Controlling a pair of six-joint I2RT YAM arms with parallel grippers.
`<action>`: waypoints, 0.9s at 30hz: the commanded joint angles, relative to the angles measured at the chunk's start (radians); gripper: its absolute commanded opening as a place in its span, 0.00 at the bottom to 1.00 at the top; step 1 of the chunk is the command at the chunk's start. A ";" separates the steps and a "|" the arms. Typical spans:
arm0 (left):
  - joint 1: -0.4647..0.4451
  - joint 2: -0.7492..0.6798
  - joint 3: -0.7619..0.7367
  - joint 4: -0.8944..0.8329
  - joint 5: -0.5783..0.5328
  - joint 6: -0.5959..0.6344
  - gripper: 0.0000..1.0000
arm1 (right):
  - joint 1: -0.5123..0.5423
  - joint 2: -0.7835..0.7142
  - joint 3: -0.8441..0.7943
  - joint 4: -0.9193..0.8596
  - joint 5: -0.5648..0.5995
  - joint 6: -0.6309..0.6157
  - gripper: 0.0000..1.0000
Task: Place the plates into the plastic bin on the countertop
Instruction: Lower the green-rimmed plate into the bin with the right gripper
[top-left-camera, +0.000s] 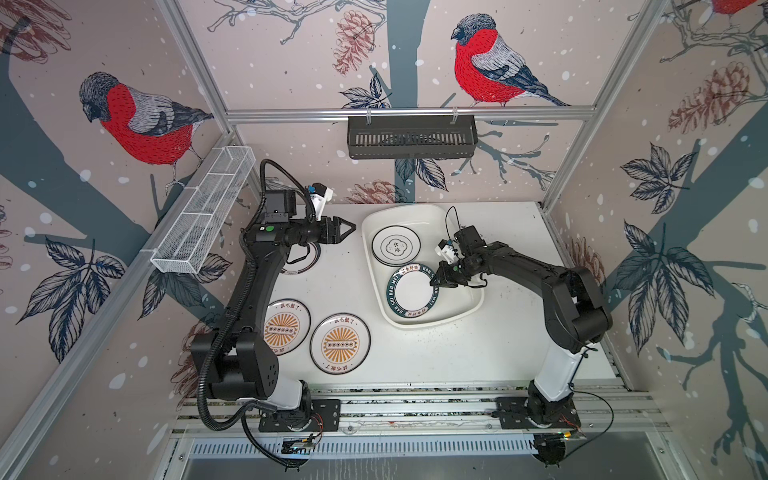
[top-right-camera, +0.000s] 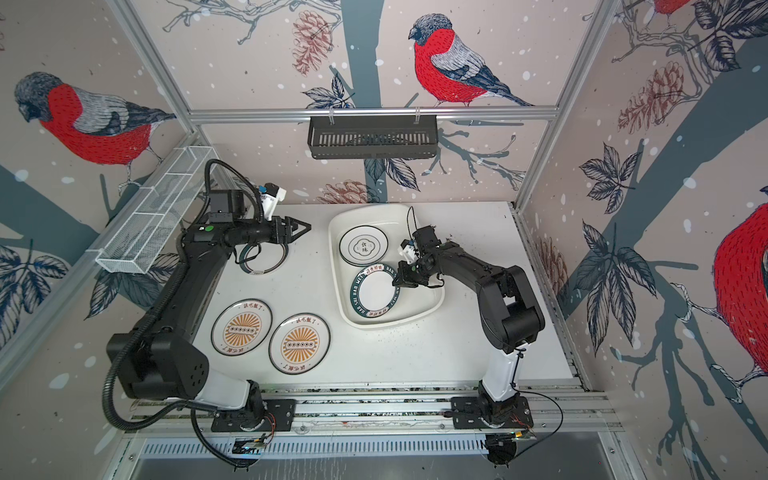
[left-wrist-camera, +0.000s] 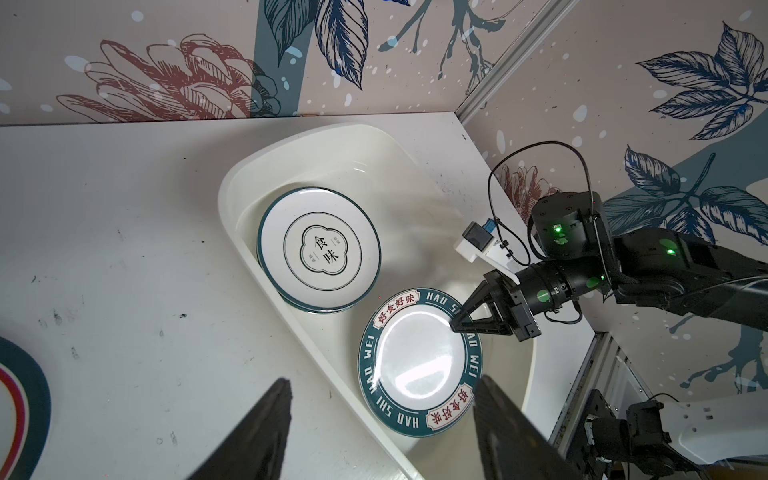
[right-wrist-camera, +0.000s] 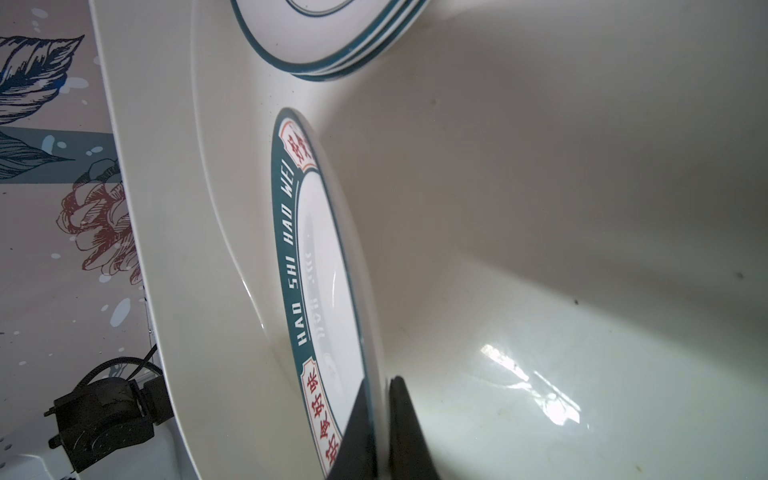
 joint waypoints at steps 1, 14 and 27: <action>-0.001 0.000 0.014 -0.017 0.034 0.020 0.70 | 0.003 0.012 0.014 -0.024 0.014 -0.022 0.09; -0.001 0.007 0.023 -0.017 0.043 0.016 0.70 | 0.018 0.048 0.034 -0.067 0.073 -0.044 0.11; -0.001 0.010 0.034 -0.022 0.054 0.014 0.70 | 0.017 0.066 0.035 -0.075 0.101 -0.045 0.16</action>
